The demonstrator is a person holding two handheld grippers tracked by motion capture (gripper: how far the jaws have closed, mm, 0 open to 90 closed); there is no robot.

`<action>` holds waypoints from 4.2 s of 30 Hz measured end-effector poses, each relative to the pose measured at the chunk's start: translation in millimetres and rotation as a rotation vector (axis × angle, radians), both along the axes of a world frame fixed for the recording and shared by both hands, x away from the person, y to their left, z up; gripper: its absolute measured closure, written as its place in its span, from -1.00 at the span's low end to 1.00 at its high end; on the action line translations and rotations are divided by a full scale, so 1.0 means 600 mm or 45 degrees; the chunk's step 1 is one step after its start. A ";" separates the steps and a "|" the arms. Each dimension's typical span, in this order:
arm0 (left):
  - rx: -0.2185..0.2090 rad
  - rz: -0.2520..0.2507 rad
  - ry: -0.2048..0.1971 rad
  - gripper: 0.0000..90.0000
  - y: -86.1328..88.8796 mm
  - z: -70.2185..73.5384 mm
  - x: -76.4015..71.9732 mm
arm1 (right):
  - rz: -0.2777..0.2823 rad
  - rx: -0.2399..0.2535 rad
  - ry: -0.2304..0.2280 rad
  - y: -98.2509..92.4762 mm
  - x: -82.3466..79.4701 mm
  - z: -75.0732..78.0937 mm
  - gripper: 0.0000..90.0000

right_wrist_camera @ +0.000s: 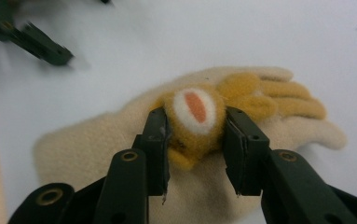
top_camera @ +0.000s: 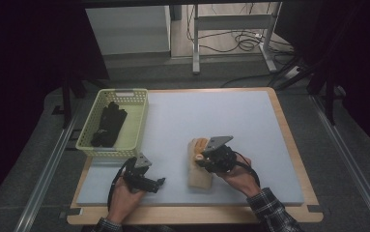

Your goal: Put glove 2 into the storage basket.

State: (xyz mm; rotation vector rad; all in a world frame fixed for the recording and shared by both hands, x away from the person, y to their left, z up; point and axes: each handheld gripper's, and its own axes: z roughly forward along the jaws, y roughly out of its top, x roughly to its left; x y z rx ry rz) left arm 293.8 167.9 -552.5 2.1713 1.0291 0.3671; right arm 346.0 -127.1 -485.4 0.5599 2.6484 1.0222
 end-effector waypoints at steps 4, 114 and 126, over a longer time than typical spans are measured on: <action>0.001 -0.001 0.002 -1.00 0.000 0.000 0.000 | -0.013 0.007 0.017 0.003 0.004 -0.019 0.22; 0.002 -0.004 0.005 -1.00 0.000 0.000 0.000 | -0.484 0.109 -0.022 -0.197 -0.013 -0.065 -0.55; -0.004 0.000 0.004 -1.00 0.001 0.001 0.000 | -0.517 0.095 0.005 -0.212 -0.010 -0.078 -0.64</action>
